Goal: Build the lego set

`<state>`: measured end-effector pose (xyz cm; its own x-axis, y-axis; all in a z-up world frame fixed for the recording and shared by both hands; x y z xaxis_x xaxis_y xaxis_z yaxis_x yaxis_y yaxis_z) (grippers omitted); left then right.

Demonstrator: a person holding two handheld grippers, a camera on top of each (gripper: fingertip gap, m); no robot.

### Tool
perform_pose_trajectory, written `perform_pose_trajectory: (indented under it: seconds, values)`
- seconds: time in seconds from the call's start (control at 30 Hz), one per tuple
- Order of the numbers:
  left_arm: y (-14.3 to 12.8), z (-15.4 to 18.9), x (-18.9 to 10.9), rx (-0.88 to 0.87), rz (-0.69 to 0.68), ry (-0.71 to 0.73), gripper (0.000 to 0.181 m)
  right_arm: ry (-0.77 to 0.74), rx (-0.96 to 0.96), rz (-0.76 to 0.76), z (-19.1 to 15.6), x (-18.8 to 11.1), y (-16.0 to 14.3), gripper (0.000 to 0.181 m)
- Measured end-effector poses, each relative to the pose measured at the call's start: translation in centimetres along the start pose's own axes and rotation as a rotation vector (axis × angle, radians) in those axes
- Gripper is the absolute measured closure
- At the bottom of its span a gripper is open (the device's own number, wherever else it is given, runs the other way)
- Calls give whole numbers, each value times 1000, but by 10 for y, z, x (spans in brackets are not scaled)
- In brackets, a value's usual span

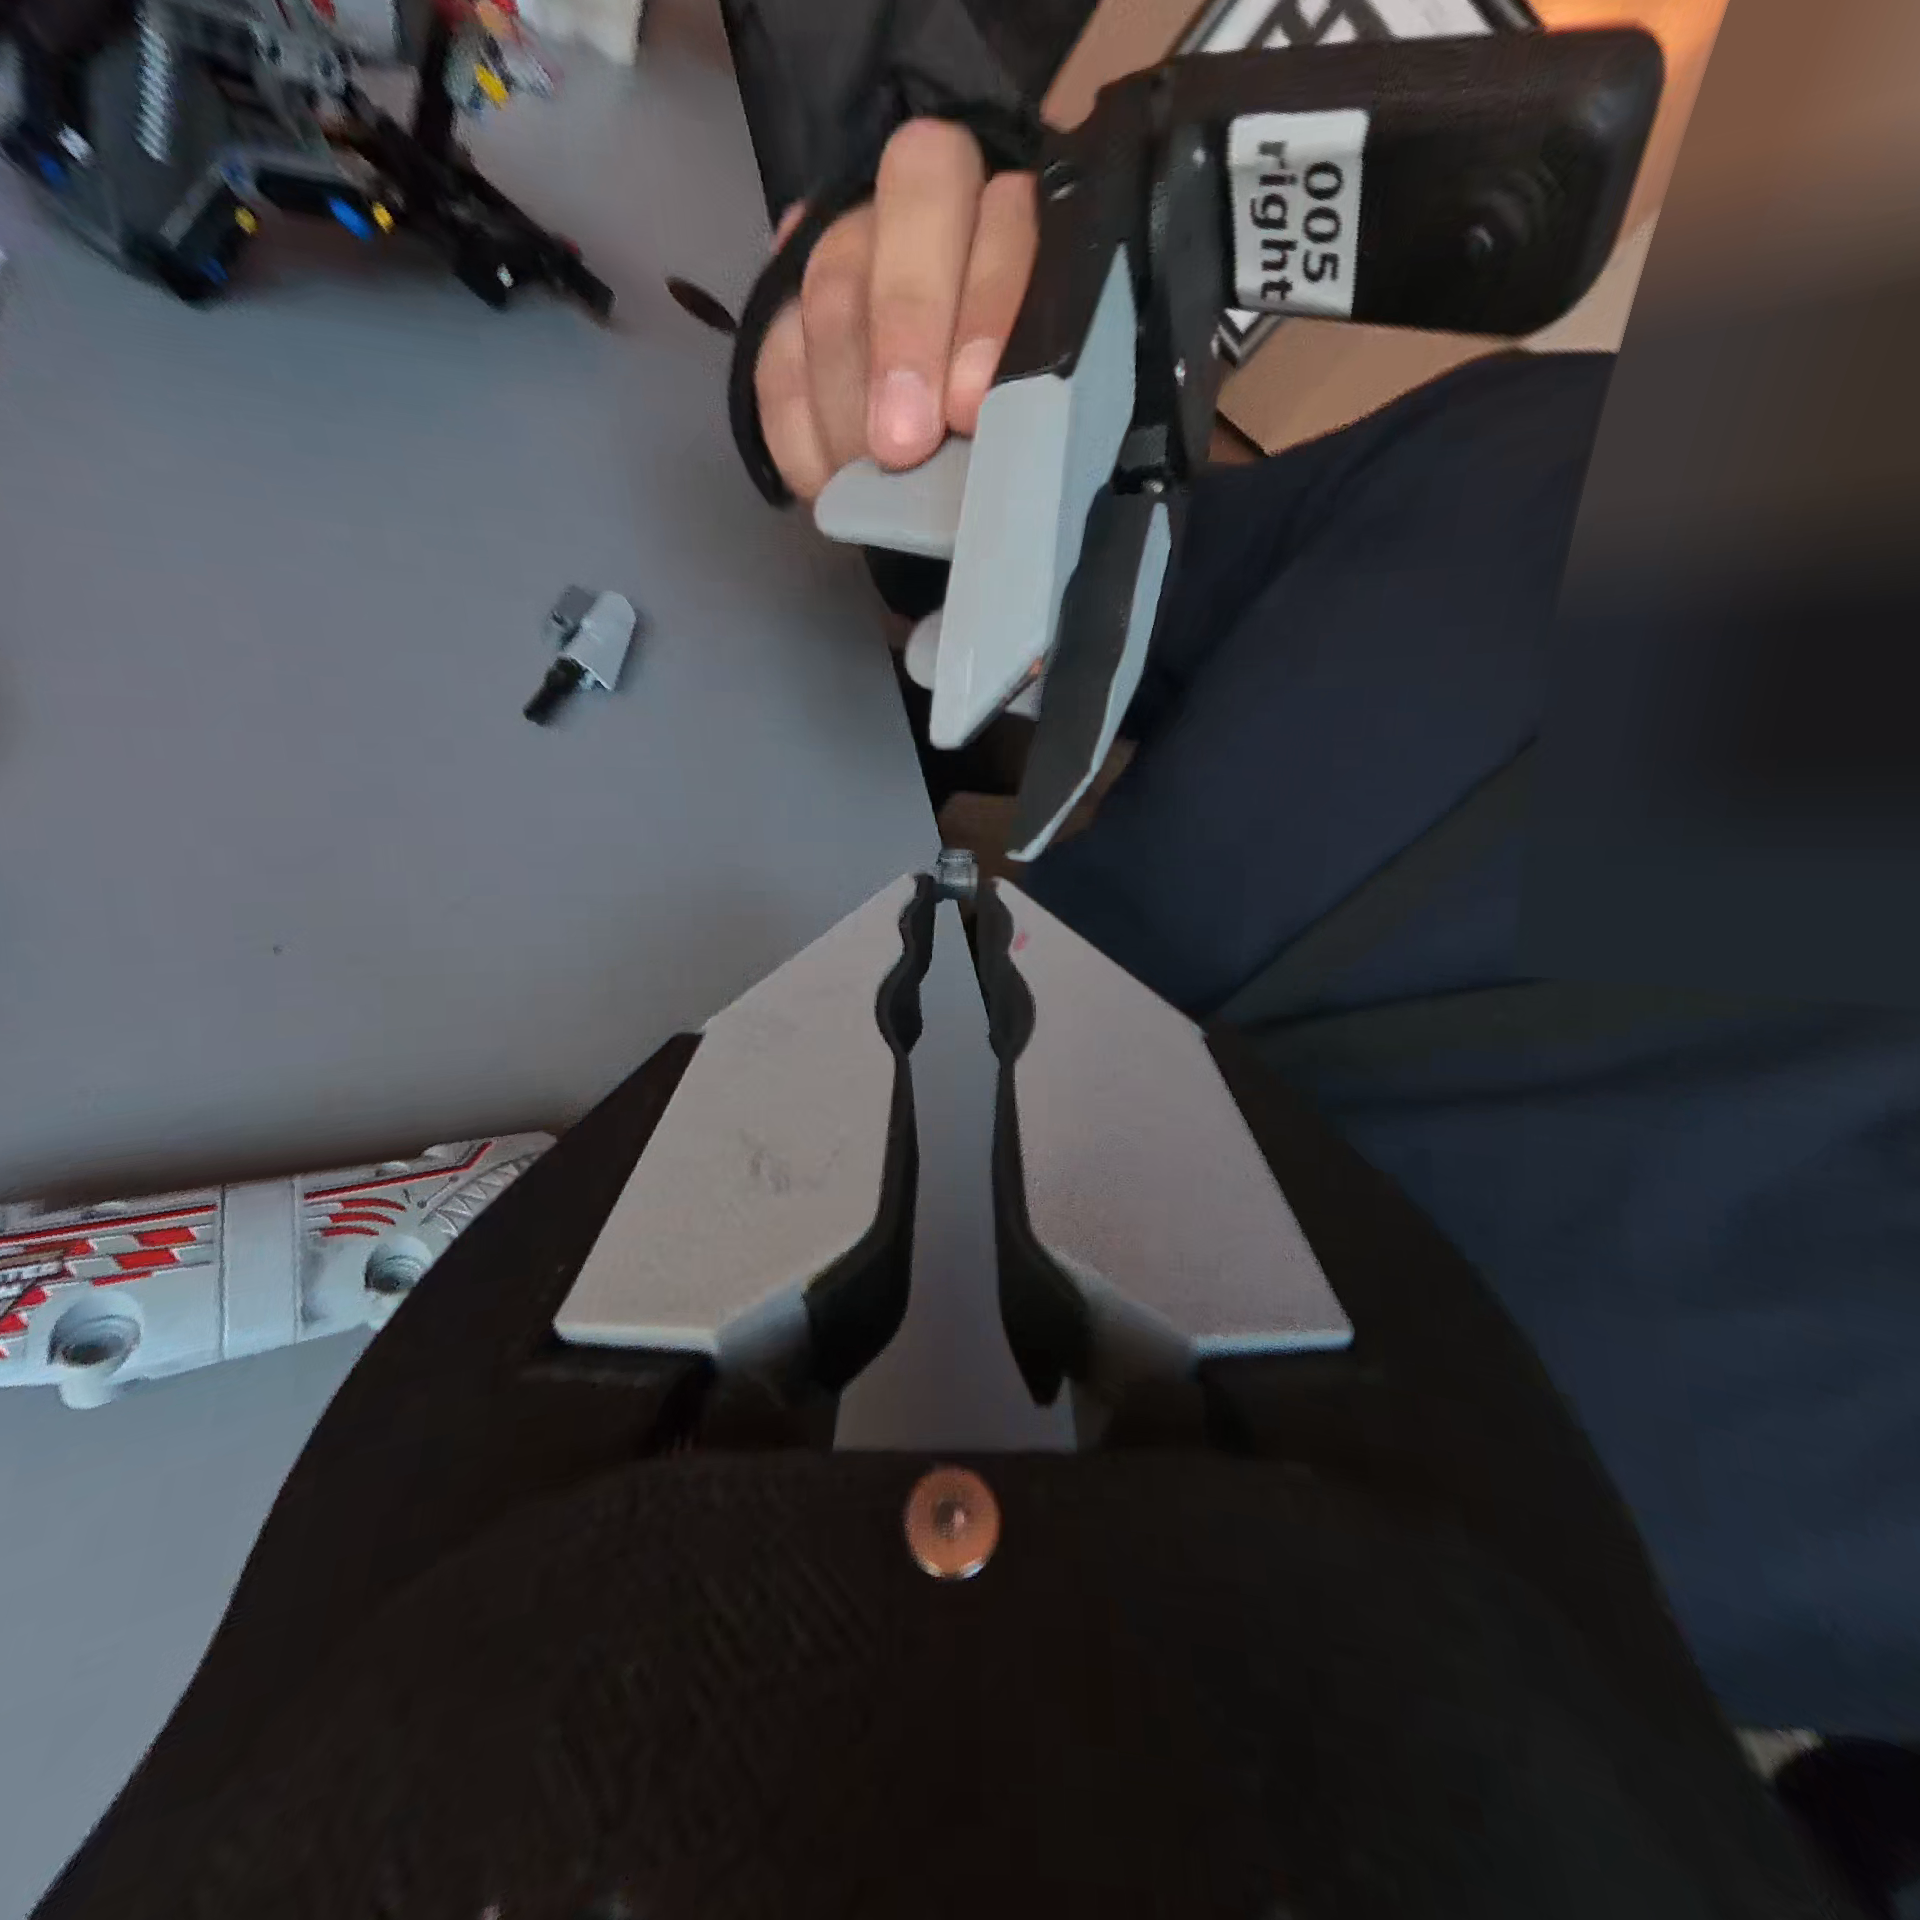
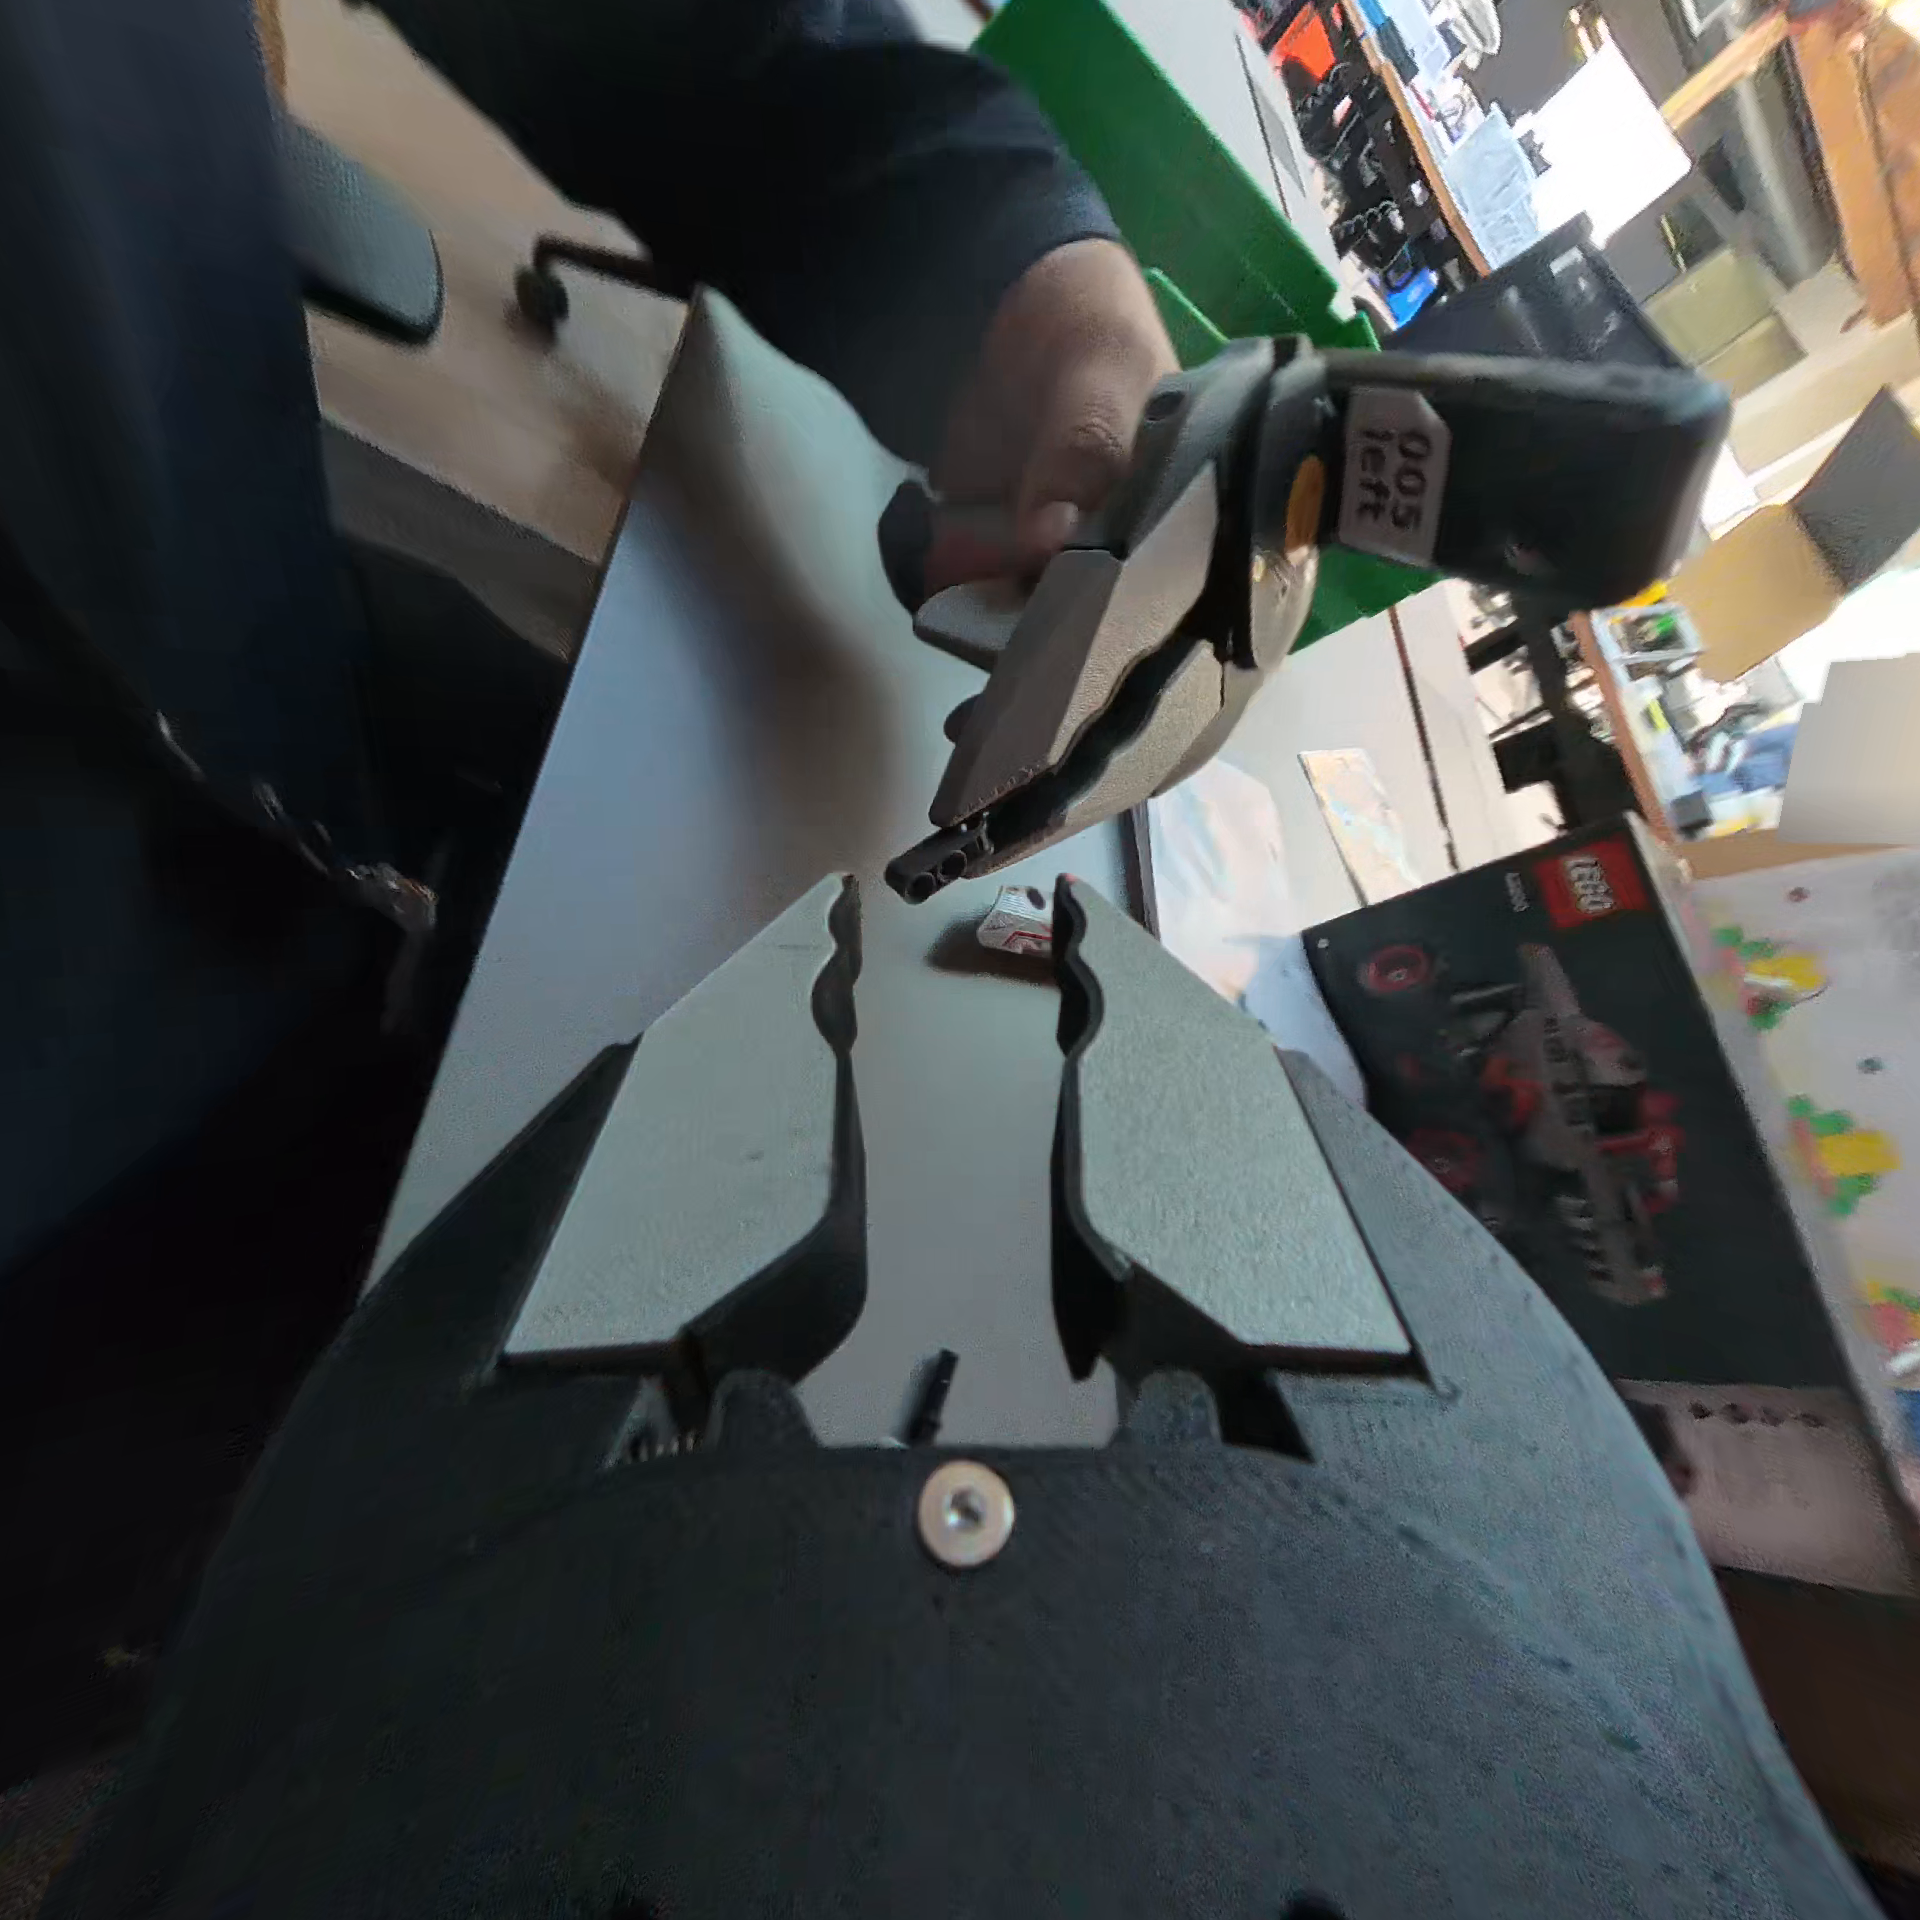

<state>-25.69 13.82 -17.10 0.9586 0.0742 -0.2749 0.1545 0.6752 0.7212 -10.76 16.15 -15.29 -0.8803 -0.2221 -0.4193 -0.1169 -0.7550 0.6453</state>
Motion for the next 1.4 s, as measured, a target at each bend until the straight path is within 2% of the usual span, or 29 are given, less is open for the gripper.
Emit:
perform_pose_trajectory:
  seconds: [0.07, 0.17, 0.27, 0.47, 0.67, 0.8, 0.93, 1.1, 1.27, 1.4]
  values:
    - [-1, -1, 0, -41, -48, -65, 176, 4, -111, -39, -4, 7, 4, 150]
    - [0, -4, -1, -67, -69, -85, 176, 44, -129, -28, -7, 15, 8, 151]
    - [0, -3, 0, -75, -76, -117, 176, 15, -141, -34, -5, 21, 6, 158]
    - [1, -6, -2, -86, -44, -151, 176, -5, -134, -10, -5, 22, 6, 161]
    - [4, -10, -2, -120, 73, -182, 176, -78, -77, 5, 4, 19, 3, 160]
    - [-3, -8, 7, -115, 57, -186, 172, -74, -67, 6, 2, 20, 2, 161]
    - [-1, -6, 5, -90, 82, -146, 175, -99, -62, 10, 3, 18, 2, 161]
    - [-1, -6, 5, -110, 104, -162, 176, -123, -96, 9, 1, 17, 3, 161]
    - [-3, -8, 5, -74, 119, -51, 177, -127, -61, -10, -1, 18, -2, 158]
    - [-6, -4, 1, 57, 104, 143, 177, -92, 157, 44, 5, 6, -14, 157]
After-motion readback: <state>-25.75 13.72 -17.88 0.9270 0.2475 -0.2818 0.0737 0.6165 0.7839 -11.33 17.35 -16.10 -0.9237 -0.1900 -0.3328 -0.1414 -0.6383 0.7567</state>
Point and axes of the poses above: each gripper's, where its closed fingertips meet, x out along the fingers, y out of its top, z = x × y across the jaws, the point moved 8 cm from there along -x, back along the fingers, and after that the axes turned 5 degrees about -x, right-handed, at the moved point
